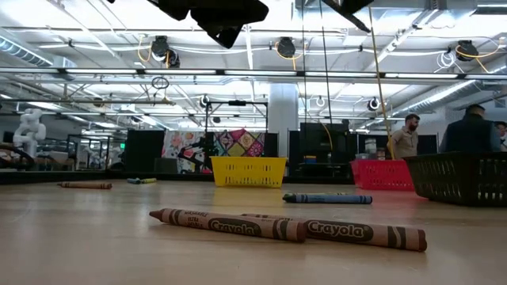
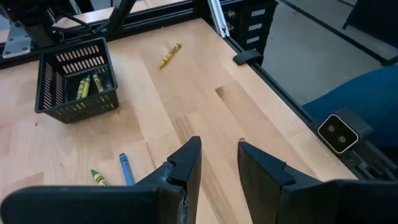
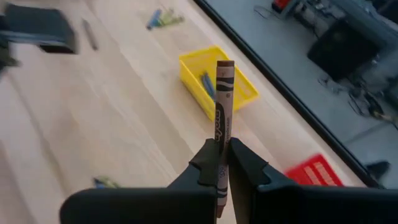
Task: Sort crayons
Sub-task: Put the brown crayon into the red bin
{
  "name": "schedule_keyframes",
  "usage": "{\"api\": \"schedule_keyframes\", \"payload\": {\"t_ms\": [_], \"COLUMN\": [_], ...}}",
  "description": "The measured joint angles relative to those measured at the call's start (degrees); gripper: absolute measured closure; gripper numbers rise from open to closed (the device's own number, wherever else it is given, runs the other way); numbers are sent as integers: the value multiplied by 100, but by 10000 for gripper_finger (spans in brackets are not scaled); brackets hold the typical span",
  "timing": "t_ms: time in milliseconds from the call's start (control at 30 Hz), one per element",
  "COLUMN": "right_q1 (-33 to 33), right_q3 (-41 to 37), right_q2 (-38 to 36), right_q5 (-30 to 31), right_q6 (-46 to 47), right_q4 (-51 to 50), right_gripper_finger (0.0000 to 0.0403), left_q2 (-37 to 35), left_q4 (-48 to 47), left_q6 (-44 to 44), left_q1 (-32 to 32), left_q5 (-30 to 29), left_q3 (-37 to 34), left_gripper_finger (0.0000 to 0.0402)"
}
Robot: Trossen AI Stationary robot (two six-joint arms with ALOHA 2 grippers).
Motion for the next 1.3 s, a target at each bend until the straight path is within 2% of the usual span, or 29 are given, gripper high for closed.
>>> {"api": "schedule_keyframes", "payload": {"t_ms": [333, 667, 1300], "right_q1": [-530, -1354, -3166], "right_q3": [0, -6, -10], "right_q2": [-258, -366, -366], "right_q5": [-595, -1252, -2243], "right_q6": [400, -166, -1550], "right_q4": [-1056, -1435, -1441], "right_gripper_finger": [403, 403, 403], "left_q2": [0, 0, 0], "left_q4": [-9, -33, -306], "left_q6": [0, 0, 14], "left_q1": [4, 4, 4], "left_q5": [0, 0, 2], "left_q3": [0, 0, 0], "left_gripper_finger": [293, 293, 293]}}
